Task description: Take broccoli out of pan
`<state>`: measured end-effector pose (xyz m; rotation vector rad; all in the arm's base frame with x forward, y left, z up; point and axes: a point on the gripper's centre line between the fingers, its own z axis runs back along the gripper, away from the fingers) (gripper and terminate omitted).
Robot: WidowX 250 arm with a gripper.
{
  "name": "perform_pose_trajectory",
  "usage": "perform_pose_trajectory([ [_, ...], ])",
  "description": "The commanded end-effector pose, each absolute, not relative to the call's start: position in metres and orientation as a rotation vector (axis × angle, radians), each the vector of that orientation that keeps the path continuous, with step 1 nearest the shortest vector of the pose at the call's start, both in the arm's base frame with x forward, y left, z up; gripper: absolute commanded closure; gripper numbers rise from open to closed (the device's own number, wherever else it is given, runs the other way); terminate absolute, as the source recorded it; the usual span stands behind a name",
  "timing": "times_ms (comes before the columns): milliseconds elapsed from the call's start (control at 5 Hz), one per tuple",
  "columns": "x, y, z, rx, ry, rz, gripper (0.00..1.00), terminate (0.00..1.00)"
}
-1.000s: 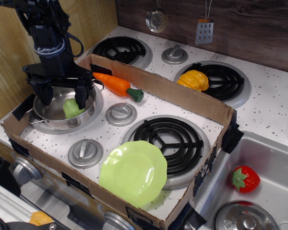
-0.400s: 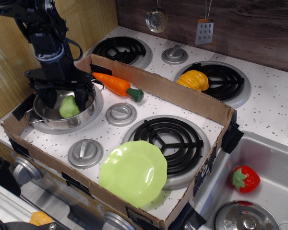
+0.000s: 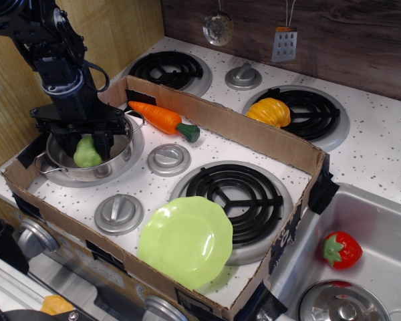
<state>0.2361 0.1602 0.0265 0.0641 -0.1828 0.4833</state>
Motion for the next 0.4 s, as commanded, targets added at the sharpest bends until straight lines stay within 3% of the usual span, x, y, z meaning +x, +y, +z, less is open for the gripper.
perform_pose_trajectory([
  [0,0.255,0.164,0.058,0.101,-0.212,0.448,1.00,0.00],
  [200,0.265,0.158,0.081,0.137,-0.223,0.449,1.00,0.00],
])
